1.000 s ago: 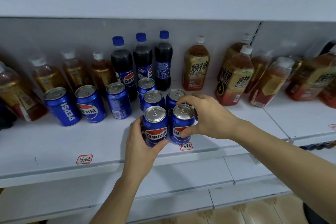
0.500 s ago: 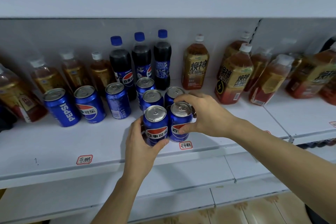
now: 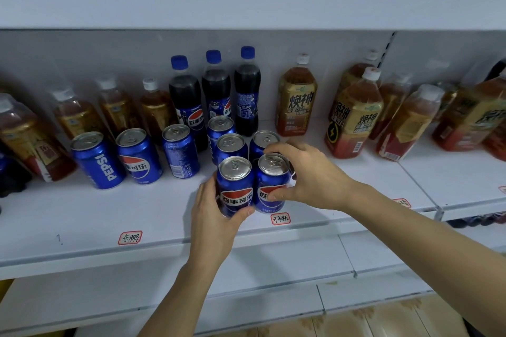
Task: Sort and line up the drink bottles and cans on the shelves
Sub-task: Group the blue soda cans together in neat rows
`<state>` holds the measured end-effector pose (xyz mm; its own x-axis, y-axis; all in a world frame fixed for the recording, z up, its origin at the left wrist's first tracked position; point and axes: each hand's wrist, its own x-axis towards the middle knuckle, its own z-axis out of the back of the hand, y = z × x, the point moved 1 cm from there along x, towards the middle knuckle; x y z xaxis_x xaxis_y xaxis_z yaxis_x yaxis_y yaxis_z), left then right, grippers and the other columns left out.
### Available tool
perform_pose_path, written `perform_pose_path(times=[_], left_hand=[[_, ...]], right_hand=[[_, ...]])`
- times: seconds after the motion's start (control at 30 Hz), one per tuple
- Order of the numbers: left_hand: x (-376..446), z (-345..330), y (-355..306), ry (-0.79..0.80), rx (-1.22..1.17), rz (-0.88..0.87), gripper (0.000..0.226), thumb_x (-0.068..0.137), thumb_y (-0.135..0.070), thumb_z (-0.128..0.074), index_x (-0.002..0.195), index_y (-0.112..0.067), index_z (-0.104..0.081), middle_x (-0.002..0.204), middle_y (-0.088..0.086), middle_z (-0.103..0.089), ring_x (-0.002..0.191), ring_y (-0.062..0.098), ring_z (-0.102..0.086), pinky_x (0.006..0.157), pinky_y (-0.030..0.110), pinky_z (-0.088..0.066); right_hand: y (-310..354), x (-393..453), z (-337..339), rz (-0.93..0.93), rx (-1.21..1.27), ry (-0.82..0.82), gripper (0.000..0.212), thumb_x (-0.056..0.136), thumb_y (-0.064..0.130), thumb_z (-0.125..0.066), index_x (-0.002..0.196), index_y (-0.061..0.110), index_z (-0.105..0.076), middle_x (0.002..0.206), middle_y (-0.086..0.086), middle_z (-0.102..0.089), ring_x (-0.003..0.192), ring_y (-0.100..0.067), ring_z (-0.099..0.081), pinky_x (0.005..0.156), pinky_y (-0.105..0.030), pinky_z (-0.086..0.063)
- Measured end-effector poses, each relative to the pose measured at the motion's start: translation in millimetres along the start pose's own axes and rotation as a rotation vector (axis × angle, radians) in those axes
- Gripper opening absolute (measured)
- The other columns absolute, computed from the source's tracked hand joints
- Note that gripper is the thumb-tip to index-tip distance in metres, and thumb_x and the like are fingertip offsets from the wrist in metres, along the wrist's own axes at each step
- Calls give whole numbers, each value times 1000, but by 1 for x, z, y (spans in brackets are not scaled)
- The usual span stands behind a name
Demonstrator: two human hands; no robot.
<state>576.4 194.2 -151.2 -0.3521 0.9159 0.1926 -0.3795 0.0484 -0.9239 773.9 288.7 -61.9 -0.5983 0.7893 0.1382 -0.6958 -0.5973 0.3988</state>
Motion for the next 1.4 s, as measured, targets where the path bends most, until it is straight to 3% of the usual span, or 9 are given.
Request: perform_pose_path(times=[0.17,0.33,0.43,0.5,0.6,0.83,0.97,1.2,1.4], left_hand=[[1,0,-3,-3,-10,-10,92,69,-15,-93,147,-27,-45,137,-15,-54,128,9,-54,103,29,-51],[-3,7,-8,77,-215,8,93,70,-34,-92,146,-39,-38,138,-29,-49,123,-13,-53,92,12,-51],[7,13,-9,44,-390,21,75,89,-65,-57,154,-35,-32,149,-22,-46,130,-11,-49,100,17,-51],[22,12,-4,16,-489,34,63,98,-55,-40,155,-29,-34,153,-13,-48,136,-1,-49,102,17,-48],[35,8,0,-11,-540,74,56,97,-51,-34,149,-32,-40,152,-10,-52,137,5,-50,107,24,-47],[3,14,-1,-96,-266,13,70,86,-63,-49,144,-26,-46,138,-19,-54,122,-7,-54,90,9,-48],[-5,23,6,-108,-131,-8,45,91,-37,-50,136,-30,-49,131,-24,-54,117,-10,-53,94,12,-49],[1,30,7,93,-115,13,44,86,-24,-71,125,-38,-55,115,-23,-66,109,11,-65,92,24,-54],[-1,25,6,106,-12,3,64,75,-29,-89,126,-40,-52,115,-26,-64,110,-1,-60,82,7,-49]], right_hand=[[0,-3,-1,0,-10,14,86,73,50,-88,145,38,-41,140,4,-52,119,-16,-54,90,-27,-51],[3,-7,16,7,20,-45,67,91,71,-54,147,37,-39,127,9,-58,99,-6,-59,77,-26,-54],[-7,6,24,-1,128,-180,37,105,47,-45,135,27,-54,118,4,-64,93,-7,-61,77,-30,-53],[-13,19,25,-39,179,-189,27,107,31,-47,130,23,-59,118,4,-64,96,-4,-59,81,-30,-49],[-8,45,32,-43,171,-138,26,105,33,-53,128,24,-61,119,5,-64,102,-7,-59,88,-33,-53],[45,97,43,198,-50,170,38,100,41,-62,134,25,-60,126,9,-60,105,-4,-57,89,-23,-49],[50,115,29,191,-81,306,55,95,50,-67,141,25,-52,122,16,-58,89,7,-52,72,-8,-35],[63,127,25,219,-196,286,46,82,49,-79,118,23,-67,107,8,-69,93,-10,-63,78,-30,-52],[66,129,26,227,-202,287,46,82,40,-80,122,18,-70,107,9,-69,91,-6,-61,70,-12,-40]])
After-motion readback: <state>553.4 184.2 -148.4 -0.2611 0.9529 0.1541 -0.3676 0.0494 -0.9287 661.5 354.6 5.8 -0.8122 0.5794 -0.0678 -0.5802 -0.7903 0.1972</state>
